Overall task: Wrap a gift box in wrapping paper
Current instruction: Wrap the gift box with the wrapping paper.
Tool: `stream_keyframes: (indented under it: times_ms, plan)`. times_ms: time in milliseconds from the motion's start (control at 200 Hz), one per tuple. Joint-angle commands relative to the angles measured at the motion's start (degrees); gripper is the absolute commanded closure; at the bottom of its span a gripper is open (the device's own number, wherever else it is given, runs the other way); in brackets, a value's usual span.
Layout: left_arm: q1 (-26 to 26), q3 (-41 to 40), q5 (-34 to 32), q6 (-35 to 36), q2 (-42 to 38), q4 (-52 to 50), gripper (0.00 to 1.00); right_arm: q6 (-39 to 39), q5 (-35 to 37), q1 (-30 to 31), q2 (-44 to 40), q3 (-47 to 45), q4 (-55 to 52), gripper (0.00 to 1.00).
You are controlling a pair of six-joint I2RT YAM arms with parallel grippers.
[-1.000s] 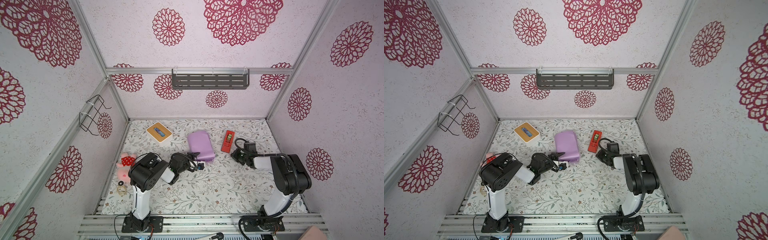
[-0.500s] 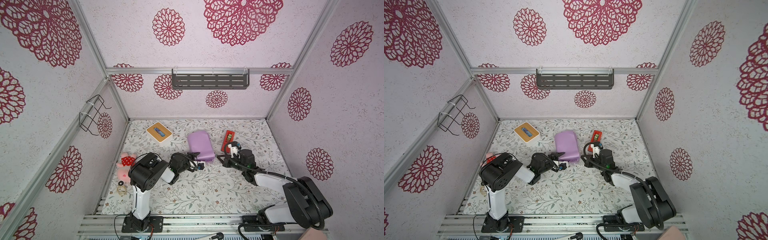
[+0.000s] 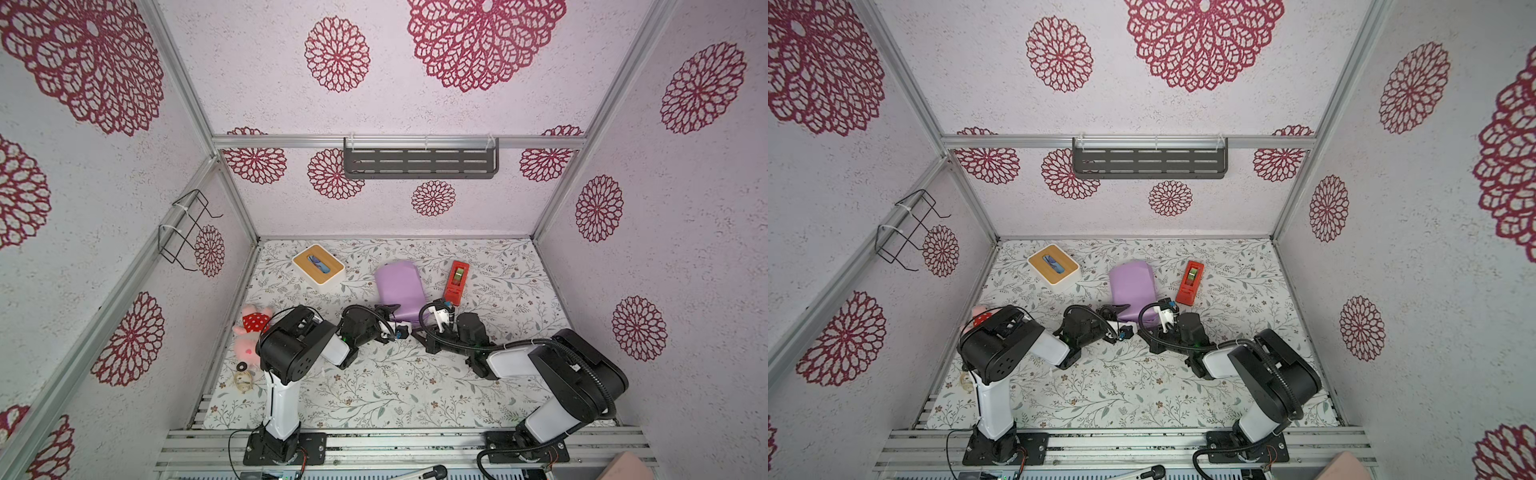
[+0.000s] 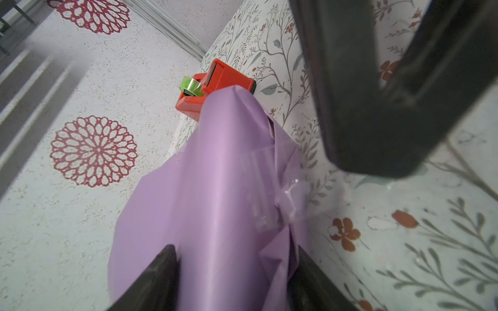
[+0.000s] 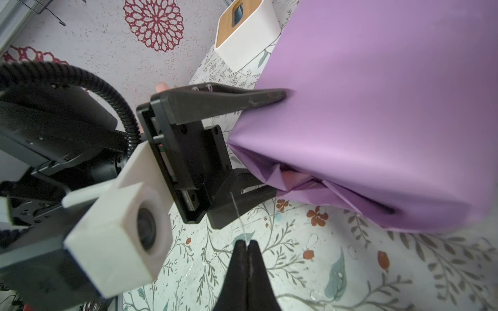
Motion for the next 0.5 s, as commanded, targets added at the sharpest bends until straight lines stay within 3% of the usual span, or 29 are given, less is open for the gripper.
stream_keyframes:
  times_ms: [0, 495]
  plan:
    - [-0.1, -0.7, 0.0, -0.7, 0.3, -6.1, 0.33, -1.8, -0.5, 0.4, 1.2, 1.8, 4.7, 1.00]
    - [-0.3, -0.6, 0.1, -0.6, 0.5, -6.3, 0.33, -2.3, 0.4, 0.5, 5.7, 4.0, 3.6, 1.00]
